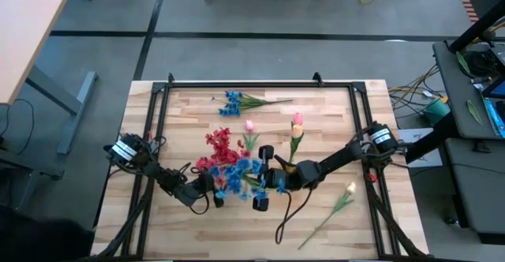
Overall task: Sort flowers into vase by color
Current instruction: Put the bottom blue flower into the transparent vase, then put the pink and white flower into the yellow vase
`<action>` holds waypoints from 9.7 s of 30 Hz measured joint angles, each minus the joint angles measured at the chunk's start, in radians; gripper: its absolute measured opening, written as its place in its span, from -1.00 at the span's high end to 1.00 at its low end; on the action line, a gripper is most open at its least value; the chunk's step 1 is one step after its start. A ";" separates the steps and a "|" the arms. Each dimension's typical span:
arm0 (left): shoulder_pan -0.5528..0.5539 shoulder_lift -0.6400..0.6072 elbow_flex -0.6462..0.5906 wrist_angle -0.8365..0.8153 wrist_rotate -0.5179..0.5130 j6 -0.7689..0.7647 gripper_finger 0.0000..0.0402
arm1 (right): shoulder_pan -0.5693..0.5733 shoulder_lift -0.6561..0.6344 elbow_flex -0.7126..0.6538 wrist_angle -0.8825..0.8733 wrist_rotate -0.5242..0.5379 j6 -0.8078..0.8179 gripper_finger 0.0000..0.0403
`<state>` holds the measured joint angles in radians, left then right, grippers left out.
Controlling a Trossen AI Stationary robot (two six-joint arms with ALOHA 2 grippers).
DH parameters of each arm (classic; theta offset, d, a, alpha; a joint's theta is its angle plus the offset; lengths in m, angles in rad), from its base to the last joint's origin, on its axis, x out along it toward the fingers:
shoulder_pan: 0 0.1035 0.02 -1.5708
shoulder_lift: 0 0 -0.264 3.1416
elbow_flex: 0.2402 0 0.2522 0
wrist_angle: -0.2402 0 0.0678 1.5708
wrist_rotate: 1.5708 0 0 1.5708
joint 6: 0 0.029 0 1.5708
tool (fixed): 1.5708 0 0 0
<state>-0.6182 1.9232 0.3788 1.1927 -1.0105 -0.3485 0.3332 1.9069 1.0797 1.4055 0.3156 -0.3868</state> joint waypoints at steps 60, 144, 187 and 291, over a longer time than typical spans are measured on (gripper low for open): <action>0.000 -0.001 0.000 -0.004 0.000 0.000 -0.15 | -0.048 0.099 0.011 -0.182 0.166 0.089 0.56; -0.236 -0.320 0.130 -0.525 0.087 -0.306 -0.48 | 0.221 -0.493 0.006 -2.279 -0.419 1.263 -0.11; -0.084 0.735 1.897 -1.489 0.108 -0.326 -0.31 | 0.576 -0.210 -0.072 -2.363 -0.264 1.062 0.02; -0.257 0.548 1.963 -1.268 -0.159 0.713 1.00 | 0.760 -0.694 0.446 -2.311 0.394 0.659 0.12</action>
<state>-0.8749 2.4714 2.3423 -0.0753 -1.1699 0.3644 1.0931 1.2125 1.5260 -0.9050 0.7097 0.2726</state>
